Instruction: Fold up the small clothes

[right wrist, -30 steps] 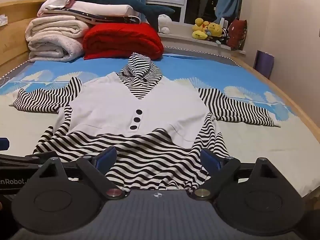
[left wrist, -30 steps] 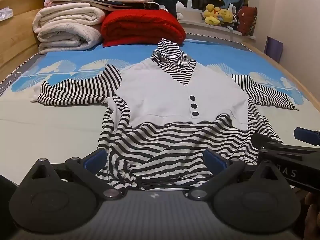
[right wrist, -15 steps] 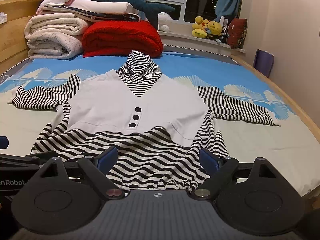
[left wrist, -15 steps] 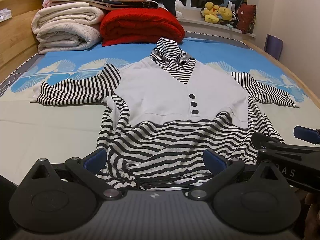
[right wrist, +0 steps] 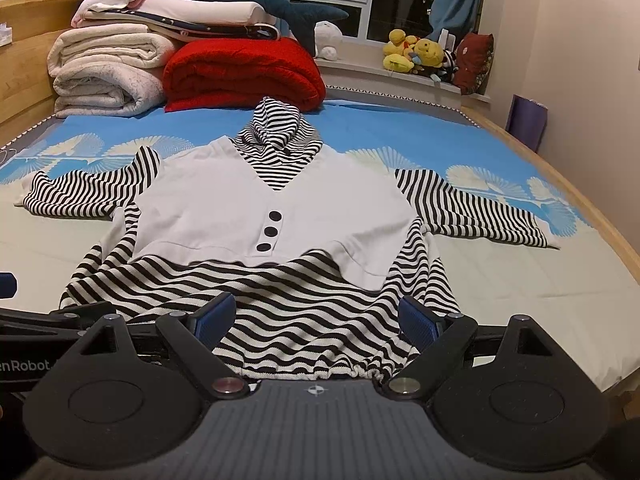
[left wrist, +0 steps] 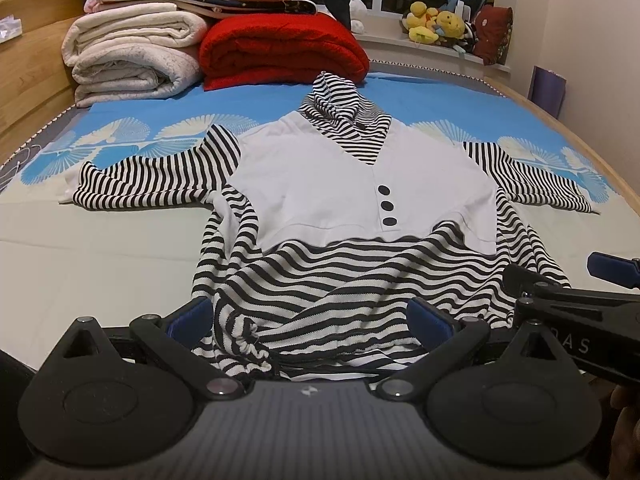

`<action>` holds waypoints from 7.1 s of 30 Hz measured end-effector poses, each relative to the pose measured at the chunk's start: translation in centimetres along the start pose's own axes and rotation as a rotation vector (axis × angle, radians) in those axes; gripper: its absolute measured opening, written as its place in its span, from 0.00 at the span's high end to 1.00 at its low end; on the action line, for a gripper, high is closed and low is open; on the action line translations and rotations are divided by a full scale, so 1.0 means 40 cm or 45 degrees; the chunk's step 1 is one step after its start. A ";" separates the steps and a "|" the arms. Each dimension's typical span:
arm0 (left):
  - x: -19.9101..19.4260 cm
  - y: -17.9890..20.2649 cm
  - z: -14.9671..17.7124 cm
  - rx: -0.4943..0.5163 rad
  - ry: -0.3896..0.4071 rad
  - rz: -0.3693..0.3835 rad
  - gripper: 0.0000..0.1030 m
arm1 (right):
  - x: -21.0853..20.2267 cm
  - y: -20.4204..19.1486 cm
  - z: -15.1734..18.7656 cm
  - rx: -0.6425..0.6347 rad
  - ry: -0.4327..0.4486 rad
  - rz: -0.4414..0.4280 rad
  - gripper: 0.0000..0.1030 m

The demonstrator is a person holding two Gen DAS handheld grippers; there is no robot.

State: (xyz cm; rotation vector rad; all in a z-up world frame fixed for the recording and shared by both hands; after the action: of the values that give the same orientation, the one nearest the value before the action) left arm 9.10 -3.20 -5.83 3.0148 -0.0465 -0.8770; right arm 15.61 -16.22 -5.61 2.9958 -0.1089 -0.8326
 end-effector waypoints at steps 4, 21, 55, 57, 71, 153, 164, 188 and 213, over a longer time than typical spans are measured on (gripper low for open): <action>0.000 0.000 -0.001 0.000 0.000 0.000 0.01 | 0.001 0.000 0.000 0.009 0.007 -0.005 0.14; -0.023 -0.008 -0.066 0.068 0.131 -0.029 0.00 | -0.001 0.081 -0.088 0.090 0.096 0.012 0.43; 0.395 -0.255 -0.042 -0.157 -0.567 0.105 0.31 | 0.375 0.347 0.122 0.102 -0.657 0.083 0.43; 0.397 -0.247 -0.031 -0.152 -0.587 0.096 0.31 | 0.379 0.349 0.135 0.088 -0.680 0.068 0.48; 0.386 -0.235 -0.012 0.133 -0.539 0.102 0.97 | 0.313 0.414 0.131 0.281 -0.638 -0.050 0.97; 0.488 -0.267 -0.244 -0.042 -0.027 -0.114 0.10 | 0.432 0.250 -0.186 0.161 -0.009 0.052 0.63; 0.549 -0.484 -0.286 -0.196 0.001 -0.330 0.10 | 0.617 0.131 -0.317 0.282 0.083 -0.072 0.55; 0.760 -1.050 -0.180 -0.667 -0.168 -0.774 0.91 | 0.789 0.033 -0.233 0.238 -0.207 -0.204 0.95; 0.688 -0.157 -0.416 -0.256 -0.172 0.064 0.66 | 0.842 0.218 -0.207 0.557 -0.345 -0.063 0.95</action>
State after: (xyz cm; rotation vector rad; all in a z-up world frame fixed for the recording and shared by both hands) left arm 41.41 2.18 -6.60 2.7546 -0.0316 -1.0129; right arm 48.15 -27.38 -15.43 3.2648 -0.2543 -1.3813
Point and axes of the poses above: each gripper's, at about its wrist camera, not at the fingertips, and x roughly the way its jaws point, y to its right, z to its underside, the point moved 6 cm from there along x, roughly the way its jaws point, and after that the axes turned 11 degrees about y, right-handed, at the moved point
